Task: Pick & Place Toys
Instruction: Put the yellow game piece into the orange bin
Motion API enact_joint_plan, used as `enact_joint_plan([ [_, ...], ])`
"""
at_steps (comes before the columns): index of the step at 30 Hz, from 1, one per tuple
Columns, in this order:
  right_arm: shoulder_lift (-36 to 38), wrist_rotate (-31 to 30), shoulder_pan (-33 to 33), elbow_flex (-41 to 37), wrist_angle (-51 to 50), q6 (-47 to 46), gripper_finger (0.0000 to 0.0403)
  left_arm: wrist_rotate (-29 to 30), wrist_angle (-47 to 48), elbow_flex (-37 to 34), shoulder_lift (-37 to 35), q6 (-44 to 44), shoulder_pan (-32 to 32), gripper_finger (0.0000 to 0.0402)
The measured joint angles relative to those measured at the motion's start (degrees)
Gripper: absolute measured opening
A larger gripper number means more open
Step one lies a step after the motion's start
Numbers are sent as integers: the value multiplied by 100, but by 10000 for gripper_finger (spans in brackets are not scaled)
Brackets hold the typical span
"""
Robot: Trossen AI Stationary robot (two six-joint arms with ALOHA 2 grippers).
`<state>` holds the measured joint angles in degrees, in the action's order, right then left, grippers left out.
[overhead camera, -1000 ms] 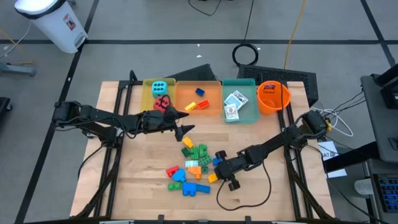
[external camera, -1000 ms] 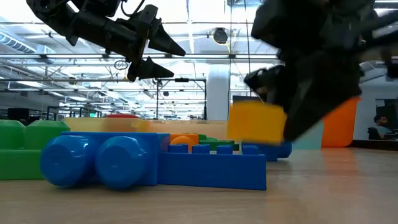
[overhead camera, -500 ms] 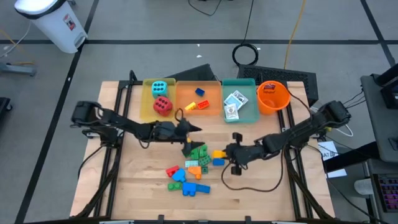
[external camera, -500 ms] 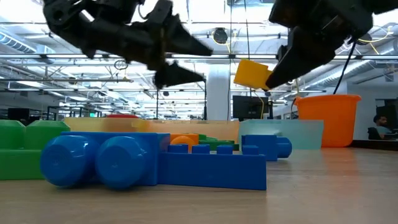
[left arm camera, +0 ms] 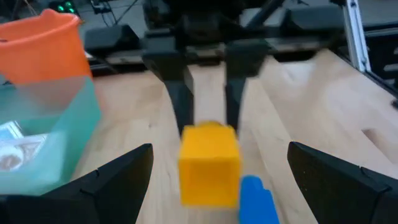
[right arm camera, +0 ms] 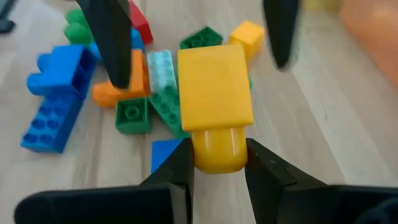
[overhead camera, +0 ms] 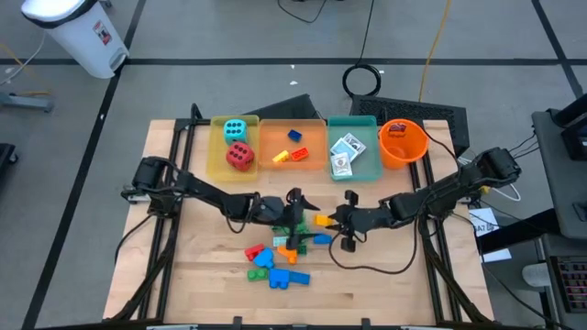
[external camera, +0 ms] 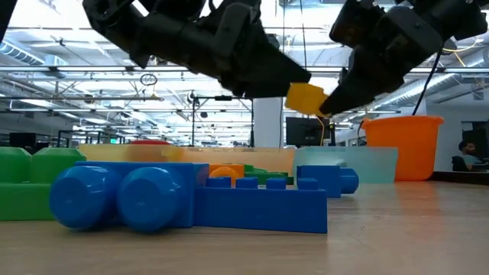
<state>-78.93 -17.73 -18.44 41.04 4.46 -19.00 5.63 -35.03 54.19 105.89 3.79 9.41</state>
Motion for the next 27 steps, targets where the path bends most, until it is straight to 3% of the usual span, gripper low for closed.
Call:
enact_joint_plan([
  [10, 1, 3, -50, 4, 297, 211, 70, -115, 77, 27, -68, -645, -113, 364],
  [14, 1, 2, -54, 4, 426, 213, 74, -349, 93, 27, -68, -651, -113, 309],
  [23, 2, 21, -54, 4, 479, 321, 84, -406, 20, 20, -68, -556, -124, 130],
  [27, 39, -33, -46, 10, 416, 384, 116, -417, 104, 8, -246, -441, -217, 124],
])
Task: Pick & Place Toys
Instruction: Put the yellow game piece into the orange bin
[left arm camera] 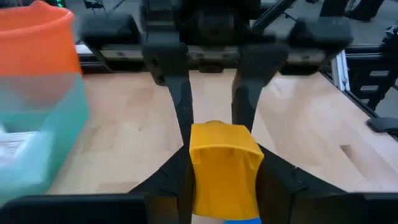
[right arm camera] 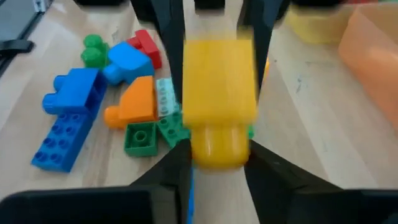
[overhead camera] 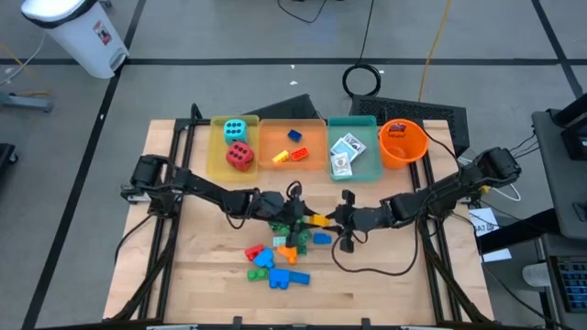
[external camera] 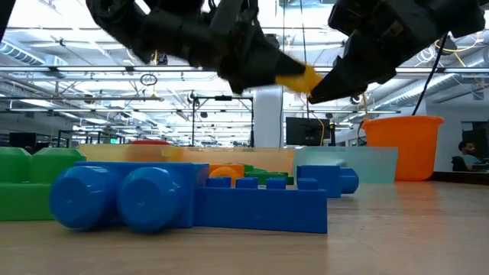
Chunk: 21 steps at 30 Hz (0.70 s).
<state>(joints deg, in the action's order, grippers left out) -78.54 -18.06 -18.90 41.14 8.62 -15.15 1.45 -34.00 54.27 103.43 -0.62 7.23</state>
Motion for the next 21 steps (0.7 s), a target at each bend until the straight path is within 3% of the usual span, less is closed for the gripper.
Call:
enact_joint_plan([
  [4, 331, 154, -11, -2, -498, -1, 144, 599, 664, 17, -693, 13, -141, 124],
  [13, 1204, 160, -24, -18, -1131, -50, 158, 3064, 2592, 21, -1843, 23, -654, 142],
  [16, 1264, 139, -16, -177, -923, 29, 153, 3168, 3203, 7, -1803, -250, -1128, 129],
  [21, 1279, 151, 97, -534, -505, 297, 146, 3008, 3369, -49, -1202, -832, -2015, 128],
])
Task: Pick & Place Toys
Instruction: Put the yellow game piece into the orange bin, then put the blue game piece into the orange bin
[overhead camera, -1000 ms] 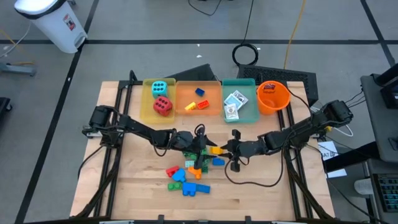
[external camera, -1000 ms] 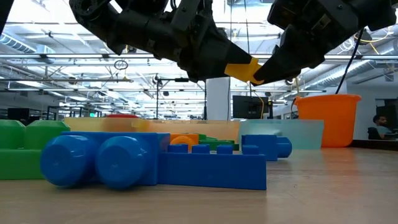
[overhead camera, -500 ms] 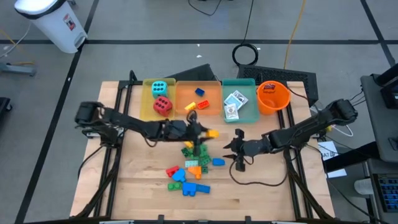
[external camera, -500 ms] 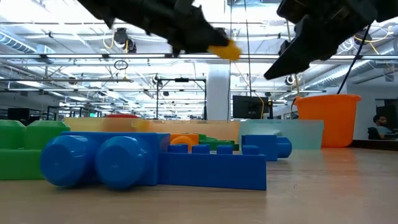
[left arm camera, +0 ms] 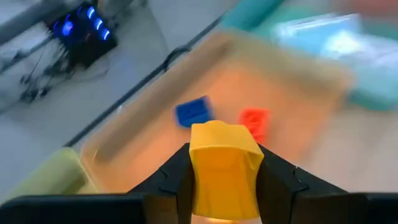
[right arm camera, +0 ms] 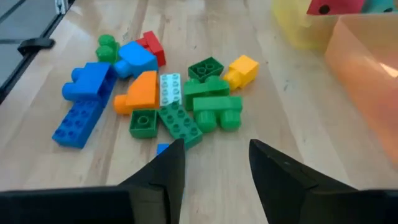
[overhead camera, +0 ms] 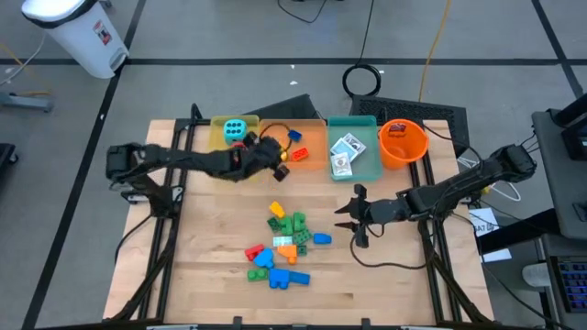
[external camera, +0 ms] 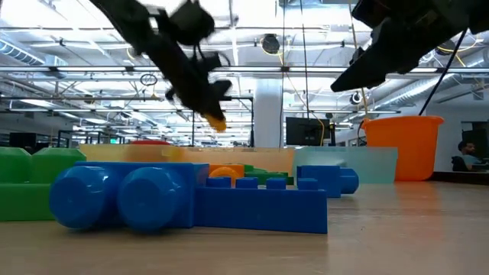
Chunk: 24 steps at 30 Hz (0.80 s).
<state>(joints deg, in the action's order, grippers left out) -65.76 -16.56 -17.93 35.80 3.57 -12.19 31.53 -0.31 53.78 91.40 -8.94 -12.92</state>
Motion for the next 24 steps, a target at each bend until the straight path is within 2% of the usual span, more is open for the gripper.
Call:
enact_joint_plan([
  [6, 85, 8, 279, -267, 260, 92, 145, -673, -451, 28, 828, -384, -852, 136],
  [12, 91, 17, 443, -318, 259, 94, 146, -1087, -564, 37, 1136, -673, -1245, 137],
  [17, 98, 22, 448, -320, 565, 159, 146, -1100, -577, 39, 1054, -553, -1231, 205],
  [24, 97, 51, 436, -318, 1175, 244, 155, -1239, -480, 37, 454, -28, -1073, 301],
])
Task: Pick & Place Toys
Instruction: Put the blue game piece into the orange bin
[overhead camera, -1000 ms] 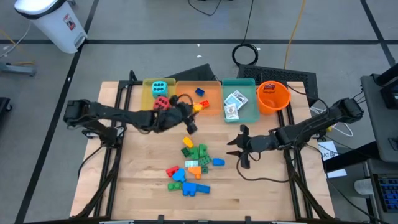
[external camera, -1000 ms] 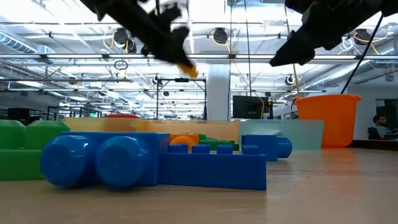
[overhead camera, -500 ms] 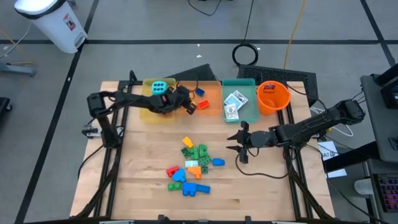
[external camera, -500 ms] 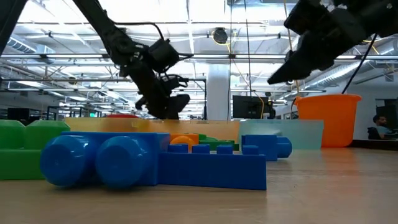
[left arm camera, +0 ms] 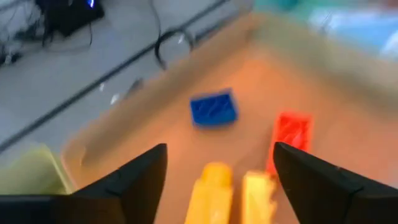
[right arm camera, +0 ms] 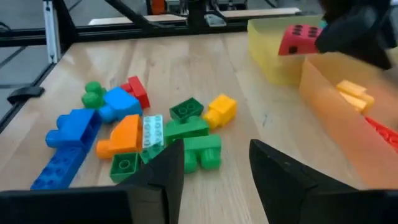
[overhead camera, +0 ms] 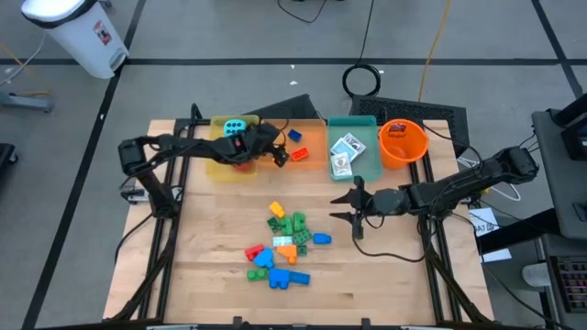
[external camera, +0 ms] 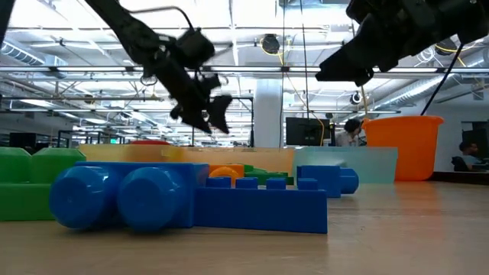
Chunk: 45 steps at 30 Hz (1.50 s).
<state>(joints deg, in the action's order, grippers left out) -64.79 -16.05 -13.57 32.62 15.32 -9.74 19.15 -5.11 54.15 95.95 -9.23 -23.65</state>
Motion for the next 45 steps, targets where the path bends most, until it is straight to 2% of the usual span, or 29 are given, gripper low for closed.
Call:
enact_joint_plan([
  [4, -163, 279, -229, 4, 150, 159, 182, -378, 291, 5, -663, -140, 158, 331],
  [8, -663, 288, -621, 188, 155, 213, 235, -749, 620, 7, -1228, -182, 441, 345],
  [14, -1834, 290, -709, 843, -390, 107, 303, -689, 445, -108, -1430, -168, 1111, 346],
  [20, -2768, 756, -432, 1102, -975, -334, 316, -323, 397, -116, -1319, -97, 1498, 347],
  [24, -3077, 1150, -355, 1104, -933, -339, 305, -264, 321, -114, -1305, -99, 1560, 347],
  [32, -3172, 1182, -369, 1108, -767, -143, 256, -261, 324, -113, -1227, -217, 1560, 347],
  [45, -3148, 1171, -349, 1104, -656, 104, 101, -263, 313, -111, -1194, -360, 1560, 347],
])
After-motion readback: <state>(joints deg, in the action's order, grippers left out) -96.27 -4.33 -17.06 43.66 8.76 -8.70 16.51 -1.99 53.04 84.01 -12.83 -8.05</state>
